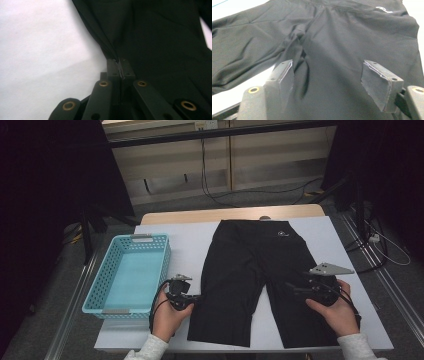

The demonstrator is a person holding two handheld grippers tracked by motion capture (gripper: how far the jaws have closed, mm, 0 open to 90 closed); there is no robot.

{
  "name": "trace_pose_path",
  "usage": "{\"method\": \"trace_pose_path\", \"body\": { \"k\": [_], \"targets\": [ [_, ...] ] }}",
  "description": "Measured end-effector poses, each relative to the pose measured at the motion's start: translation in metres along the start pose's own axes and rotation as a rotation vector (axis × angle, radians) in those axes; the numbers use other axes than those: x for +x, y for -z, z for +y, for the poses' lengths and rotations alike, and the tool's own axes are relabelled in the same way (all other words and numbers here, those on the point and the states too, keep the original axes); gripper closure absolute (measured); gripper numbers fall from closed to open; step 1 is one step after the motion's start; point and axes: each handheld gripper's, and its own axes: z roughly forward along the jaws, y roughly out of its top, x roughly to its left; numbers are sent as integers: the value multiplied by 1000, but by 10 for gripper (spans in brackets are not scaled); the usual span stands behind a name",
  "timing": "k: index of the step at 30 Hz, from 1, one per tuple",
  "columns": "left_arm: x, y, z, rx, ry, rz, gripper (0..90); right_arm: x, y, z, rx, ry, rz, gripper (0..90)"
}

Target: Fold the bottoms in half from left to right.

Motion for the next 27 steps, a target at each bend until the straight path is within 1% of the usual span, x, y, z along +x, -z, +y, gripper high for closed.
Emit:
{"method": "trace_pose_path", "body": {
  "k": [1, 3, 5, 6, 7, 8, 10, 13, 14, 16, 19, 21, 22, 23, 25, 27],
  "targets": [
    [-1, 1, 0, -5, 2, -9, 893, 2, -1, 1, 1, 0, 5, 254],
    [-3, 4, 2, -8, -9, -15, 893, 6, -4, 3, 3, 13, 10, 254],
    [-6, 7, 3, -20, -12, -31, 893, 10, -6, 5, 6, 28, 19, 254],
    [-8, 9, 4, -24, -15, -36, 893, 12, -7, 6, 5, 32, 21, 252],
    [-10, 10, 4, -38, -13, -44, 893, 13, -7, 7, 0, 36, 23, 249],
    [-12, 11, 5, -39, -17, -57, 893, 15, -8, 8, -5, 36, 27, 247],
    [-16, 10, 5, -49, -24, -67, 893, 19, -9, 9, -14, 27, 38, 236],
    [-20, 6, 5, -50, -27, -87, 894, 28, -13, 14, -21, 39, 51, 227],
    [-21, 6, 5, -58, -25, -91, 894, 32, -15, 16, -23, 45, 57, 217],
    [-23, 6, 6, -66, -27, -99, 894, 39, -20, 19, -26, 51, 75, 212],
    [-25, 6, 6, -74, -26, -113, 894, 48, -30, 25, -30, 64, 88, 205],
    [-27, 6, 5, -80, -28, -117, 894, 54, -37, 28, -23, 69, 87, 199],
    [-28, 6, 5, -82, -28, -121, 894, 57, -40, 29, -22, 65, 89, 195],
    [-29, 6, 5, -93, -25, -127, 894, 60, -44, 31, -22, 69, 95, 196],
    [-32, 6, 5, -93, -37, -134, 894, 65, -50, 35, -12, 63, 107, 201],
    [-36, 5, 4, -102, -42, -138, 894, 71, -56, 39, -21, 50, 126, 203]
  ]
}}
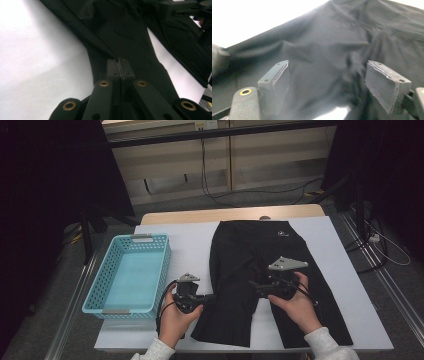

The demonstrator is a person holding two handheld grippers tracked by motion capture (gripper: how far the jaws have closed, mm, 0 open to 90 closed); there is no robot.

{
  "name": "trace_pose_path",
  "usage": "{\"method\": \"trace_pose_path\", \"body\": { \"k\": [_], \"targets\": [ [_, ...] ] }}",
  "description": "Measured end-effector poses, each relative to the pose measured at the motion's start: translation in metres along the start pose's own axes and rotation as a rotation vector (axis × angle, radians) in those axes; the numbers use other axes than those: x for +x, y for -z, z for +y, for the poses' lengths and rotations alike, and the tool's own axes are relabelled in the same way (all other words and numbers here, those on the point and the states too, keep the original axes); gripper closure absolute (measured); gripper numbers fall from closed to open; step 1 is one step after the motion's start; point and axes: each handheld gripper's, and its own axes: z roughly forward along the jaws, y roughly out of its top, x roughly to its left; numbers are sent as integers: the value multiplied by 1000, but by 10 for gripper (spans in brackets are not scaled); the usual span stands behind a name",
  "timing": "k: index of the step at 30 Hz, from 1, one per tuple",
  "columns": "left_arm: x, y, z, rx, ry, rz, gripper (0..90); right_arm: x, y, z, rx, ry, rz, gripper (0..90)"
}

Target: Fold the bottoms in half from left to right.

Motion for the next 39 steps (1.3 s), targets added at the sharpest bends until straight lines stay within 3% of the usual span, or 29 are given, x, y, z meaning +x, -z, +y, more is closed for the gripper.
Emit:
{"method": "trace_pose_path", "body": {
  "k": [9, 17, 23, 26, 27, 31, 33, 35, 37, 39],
  "targets": [
    [-3, -4, -2, -12, 0, -12, 895, 20, -41, 20, -7, 11, 38, 199],
    [-5, -3, -5, -39, -6, -15, 894, 40, -75, 36, 27, 27, 72, 210],
    [-6, -2, -7, -46, -4, -17, 894, 42, -98, 43, 70, 43, 63, 241],
    [-7, -5, -8, -40, -5, -19, 894, 40, -110, 42, 91, 20, 89, 277],
    [-7, -5, -8, -40, -4, -17, 894, 41, -115, 42, 101, 32, 81, 278],
    [-6, -6, -9, -32, -3, -20, 894, 40, -128, 37, 154, 60, 62, 438],
    [-6, -6, -9, -37, 2, -22, 895, 37, -128, 38, 147, 83, 45, 649],
    [-7, -6, -9, -43, -3, -24, 895, 31, -124, 41, 147, 62, 56, 822],
    [-8, -6, -9, -54, -9, -27, 895, 24, -116, 44, 125, 66, 42, 875],
    [-11, -4, -7, -73, -31, -36, 896, 16, -105, 48, 104, 36, 52, 874]
  ]
}}
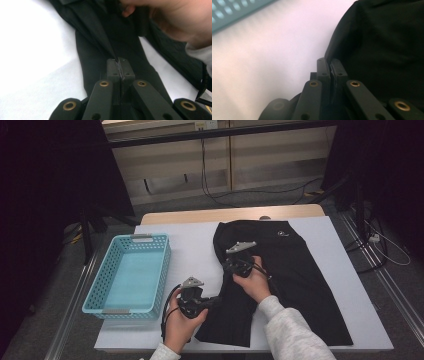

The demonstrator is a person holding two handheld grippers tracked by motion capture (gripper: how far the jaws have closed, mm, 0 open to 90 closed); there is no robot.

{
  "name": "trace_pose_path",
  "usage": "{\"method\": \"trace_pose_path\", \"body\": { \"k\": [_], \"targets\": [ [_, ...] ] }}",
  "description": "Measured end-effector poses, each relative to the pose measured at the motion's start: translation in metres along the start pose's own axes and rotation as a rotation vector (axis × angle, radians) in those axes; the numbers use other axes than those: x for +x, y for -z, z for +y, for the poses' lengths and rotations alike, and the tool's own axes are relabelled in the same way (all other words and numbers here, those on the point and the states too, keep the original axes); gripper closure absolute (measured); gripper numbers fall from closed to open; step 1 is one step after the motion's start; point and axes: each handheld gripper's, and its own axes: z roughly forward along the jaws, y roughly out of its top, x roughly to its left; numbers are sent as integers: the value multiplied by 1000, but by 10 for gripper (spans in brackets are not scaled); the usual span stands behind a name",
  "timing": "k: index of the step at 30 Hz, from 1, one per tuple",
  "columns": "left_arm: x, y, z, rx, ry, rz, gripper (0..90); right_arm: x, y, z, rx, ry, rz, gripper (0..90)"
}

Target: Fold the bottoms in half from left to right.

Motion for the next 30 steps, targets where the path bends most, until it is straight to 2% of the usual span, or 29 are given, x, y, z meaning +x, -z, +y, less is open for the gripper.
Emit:
{"method": "trace_pose_path", "body": {
  "k": [4, 6, 9, 12, 15, 18, 20, 24, 30],
  "targets": [
    [-8, 1, 3, -17, -19, -23, 896, -8, 32, 2, -36, 8, -13, 877],
    [-10, -1, 2, -11, -18, -31, 896, -14, 50, -2, -47, 34, -45, 884],
    [-12, -6, 0, 4, -16, -39, 896, -22, 66, -13, -29, 39, -79, 888],
    [-15, -13, -2, 20, -19, -45, 896, -31, 74, -30, 6, 36, -98, 895],
    [-18, -19, -3, 37, -25, -52, 896, -37, 73, -42, 36, 14, -96, 895],
    [-18, -22, -5, 56, -31, -57, 896, -42, 71, -48, 40, 16, -127, 857],
    [-18, -23, -5, 64, -28, -65, 896, -46, 67, -48, 28, -3, -111, 844],
    [-18, -23, -6, 64, -29, -65, 896, -44, 56, -42, 23, 12, -118, 781],
    [-18, -24, -7, 70, -29, -73, 895, -37, 39, -22, -16, -4, -120, 582]
  ]
}}
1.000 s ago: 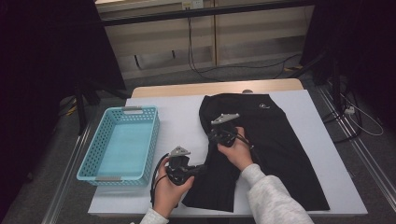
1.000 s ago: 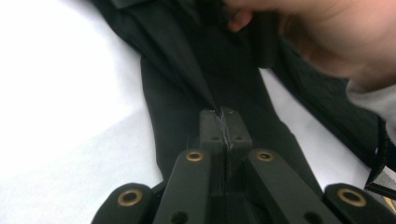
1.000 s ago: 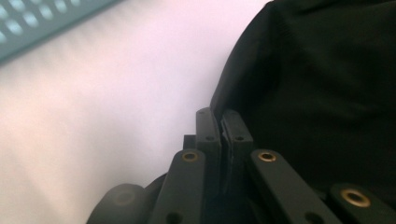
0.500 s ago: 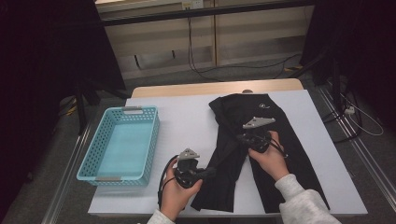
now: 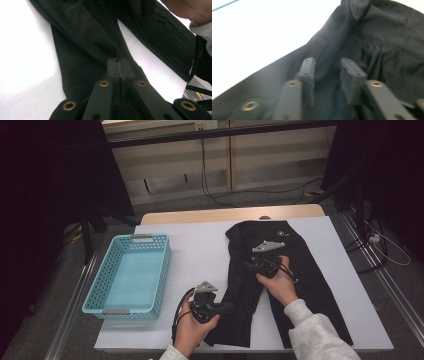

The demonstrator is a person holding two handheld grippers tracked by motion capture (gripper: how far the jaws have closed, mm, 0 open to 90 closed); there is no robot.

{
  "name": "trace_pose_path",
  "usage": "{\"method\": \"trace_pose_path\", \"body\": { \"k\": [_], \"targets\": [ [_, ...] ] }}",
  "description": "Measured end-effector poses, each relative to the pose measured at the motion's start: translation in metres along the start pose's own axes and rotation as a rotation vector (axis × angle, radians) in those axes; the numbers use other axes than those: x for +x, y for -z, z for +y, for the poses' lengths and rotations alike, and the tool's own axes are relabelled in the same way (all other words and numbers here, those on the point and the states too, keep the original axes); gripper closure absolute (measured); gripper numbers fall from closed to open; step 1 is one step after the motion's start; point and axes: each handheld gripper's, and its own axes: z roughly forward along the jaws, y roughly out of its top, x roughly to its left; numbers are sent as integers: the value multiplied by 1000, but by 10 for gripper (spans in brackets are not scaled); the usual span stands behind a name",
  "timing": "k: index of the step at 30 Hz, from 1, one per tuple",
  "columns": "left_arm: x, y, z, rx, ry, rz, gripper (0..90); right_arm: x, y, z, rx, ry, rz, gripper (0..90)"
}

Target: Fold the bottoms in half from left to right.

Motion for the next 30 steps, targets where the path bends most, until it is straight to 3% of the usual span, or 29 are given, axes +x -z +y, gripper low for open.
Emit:
{"method": "trace_pose_path", "body": {
  "k": [3, 6, 10, 11, 12, 15, 19, 23, 25, 27, 30],
  "targets": [
    [1, 1, 0, -3, -1, 3, 895, 3, -12, 7, -8, 4, -1, 540],
    [1, 2, 1, -5, 1, 0, 895, 10, -20, 12, -23, 12, 29, 545],
    [2, 2, 0, -7, 4, 2, 895, 14, -34, 13, 12, 37, 14, 524],
    [2, 2, 0, -6, 5, 3, 895, 13, -38, 12, 27, 48, -4, 546],
    [2, 2, 0, -7, 4, 3, 895, 11, -41, 11, 42, 56, -16, 633],
    [2, 4, 0, -17, 9, 7, 895, 4, -39, 10, 37, 23, -22, 850],
    [2, 6, 2, -27, 10, 3, 895, -9, -26, 14, 9, 5, -20, 900],
    [2, 6, 2, -26, 5, 2, 895, -14, -15, 14, 6, 0, -14, 891],
    [2, 6, 2, -27, 11, 3, 895, -14, -15, 12, 1, -5, 10, 754],
    [2, 6, 2, -22, 14, 0, 895, -14, -16, 12, 3, 4, -21, 694],
    [3, 6, 1, -24, 18, -2, 895, -19, -18, 14, -25, -33, -49, 605]
  ]
}}
